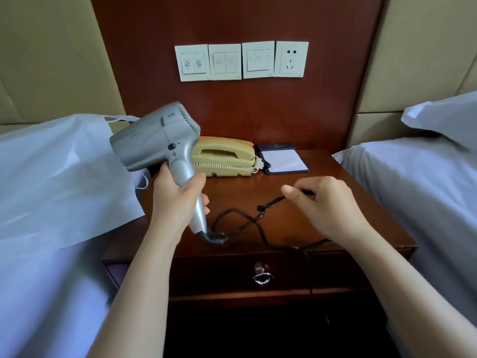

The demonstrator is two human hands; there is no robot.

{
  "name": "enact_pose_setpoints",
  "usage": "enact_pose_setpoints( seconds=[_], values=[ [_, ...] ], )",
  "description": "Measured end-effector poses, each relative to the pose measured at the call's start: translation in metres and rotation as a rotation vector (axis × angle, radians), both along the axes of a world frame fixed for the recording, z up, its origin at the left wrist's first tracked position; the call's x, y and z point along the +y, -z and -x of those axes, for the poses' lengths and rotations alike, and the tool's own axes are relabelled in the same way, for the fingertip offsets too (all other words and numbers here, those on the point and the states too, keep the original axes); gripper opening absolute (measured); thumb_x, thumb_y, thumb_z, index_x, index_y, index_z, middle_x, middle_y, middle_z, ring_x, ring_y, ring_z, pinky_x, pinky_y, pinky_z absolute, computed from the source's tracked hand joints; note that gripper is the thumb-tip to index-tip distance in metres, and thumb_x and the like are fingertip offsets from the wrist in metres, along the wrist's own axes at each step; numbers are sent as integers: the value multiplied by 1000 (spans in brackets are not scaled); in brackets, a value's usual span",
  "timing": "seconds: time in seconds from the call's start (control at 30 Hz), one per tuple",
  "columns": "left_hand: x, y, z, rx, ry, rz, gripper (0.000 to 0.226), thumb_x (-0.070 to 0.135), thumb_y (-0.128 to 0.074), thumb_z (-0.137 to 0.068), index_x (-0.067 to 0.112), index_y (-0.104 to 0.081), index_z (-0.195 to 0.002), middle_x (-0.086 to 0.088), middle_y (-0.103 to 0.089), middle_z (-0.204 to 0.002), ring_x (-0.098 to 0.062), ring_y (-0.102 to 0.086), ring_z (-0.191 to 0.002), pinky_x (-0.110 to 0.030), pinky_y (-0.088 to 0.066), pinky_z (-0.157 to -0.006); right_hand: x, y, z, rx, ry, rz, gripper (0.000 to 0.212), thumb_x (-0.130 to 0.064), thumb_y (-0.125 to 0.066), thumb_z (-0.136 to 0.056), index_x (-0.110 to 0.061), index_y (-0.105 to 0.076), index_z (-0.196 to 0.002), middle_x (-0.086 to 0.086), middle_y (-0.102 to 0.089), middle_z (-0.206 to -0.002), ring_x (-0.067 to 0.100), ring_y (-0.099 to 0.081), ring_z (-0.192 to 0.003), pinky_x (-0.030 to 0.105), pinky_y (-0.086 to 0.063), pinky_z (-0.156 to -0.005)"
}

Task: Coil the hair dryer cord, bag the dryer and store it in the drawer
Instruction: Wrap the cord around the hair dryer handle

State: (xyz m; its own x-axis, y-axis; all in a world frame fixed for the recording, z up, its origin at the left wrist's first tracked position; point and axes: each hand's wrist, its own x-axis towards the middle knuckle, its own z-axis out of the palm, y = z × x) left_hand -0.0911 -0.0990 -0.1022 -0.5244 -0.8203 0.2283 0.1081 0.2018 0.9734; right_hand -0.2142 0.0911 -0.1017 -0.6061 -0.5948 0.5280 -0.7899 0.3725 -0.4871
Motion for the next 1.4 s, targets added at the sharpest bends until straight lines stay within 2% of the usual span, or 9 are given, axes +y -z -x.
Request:
enact_pose_setpoints(
  seconds=[0.1,0.3,0.57,0.77,0.93,1.07,1.2,1.3,1.4],
  values=[
    [1,-1,-6,-136,87,96,16,11,-60,-85,18,-49,-94,-10,-54,-73,-18,-55,-49,-28,-48,-46,-5,-6,-7,13,-66,-26,44,-44,-61,-83,-27,-41,-47,-2,-32,-41,15,-33,-45,25,-25,-47],
    [5,-3,-11,-316,276,245,25,17,-64,-84,22,-52,-106,-9,-56,-72,-13,-55,-46,-27,-46,-45,-7,-16,0,-31,-129,11,48,-45,-74,-69,-21,-41,-43,-3,-29,-34,13,-31,-43,21,-23,-42],
    [21,1,-11,-447,514,146,24,38,-64,-85,30,-55,-106,-4,-55,-63,-12,-49,-44,-24,-42,-43,-8,-22,-1,90,-52,-34,52,-63,-69,-61,-25,-37,-43,-6,-33,-35,12,-34,-41,25,-22,-45],
    [37,3,-12,-420,709,-46,56,65,-55,-61,38,-57,-110,-11,-48,-66,-13,-42,-38,-19,-35,-37,-9,-22,-3,337,9,5,51,-77,-49,-61,-29,-33,-54,-9,-36,-42,21,-44,-45,21,-22,-44],
    [51,10,-6,-560,820,141,35,45,-74,-72,35,-57,-101,9,-53,-52,-10,-43,-38,-23,-39,-40,-10,-21,-3,392,-19,-12,50,-74,-47,-62,-26,-33,-57,-10,-30,-42,19,-38,-40,19,-13,-44],
    [54,17,-6,-583,867,247,15,38,-59,-88,31,-58,-101,-8,-55,-63,-20,-48,-49,-29,-41,-44,-9,-18,0,434,-41,-6,47,-72,-49,-65,-29,-32,-57,-14,-25,-43,14,-34,-40,16,-12,-45],
    [58,20,-9,-557,922,33,23,48,-43,-93,32,-57,-86,-14,-50,-63,-13,-44,-39,-21,-35,-37,-4,-17,15,303,46,-104,57,-70,-52,-71,-23,-32,-45,-4,-33,-42,20,-40,-49,26,-20,-46],
    [61,23,-13,-601,998,-71,35,45,-38,-96,14,-52,-89,-9,-49,-59,-10,-40,-32,-15,-31,-33,0,-6,31,68,-107,-61,55,-47,-60,-84,-18,-35,-44,-3,-32,-44,15,-33,-50,30,-26,-53],
    [60,29,-14,-628,968,-35,28,43,-39,-97,21,-51,-85,5,-50,-68,4,-48,-32,-6,-32,-32,6,2,40,-144,-248,32,51,-28,-54,-92,-4,-39,-51,5,-29,-52,9,-26,-51,28,-24,-51]
  ],
)
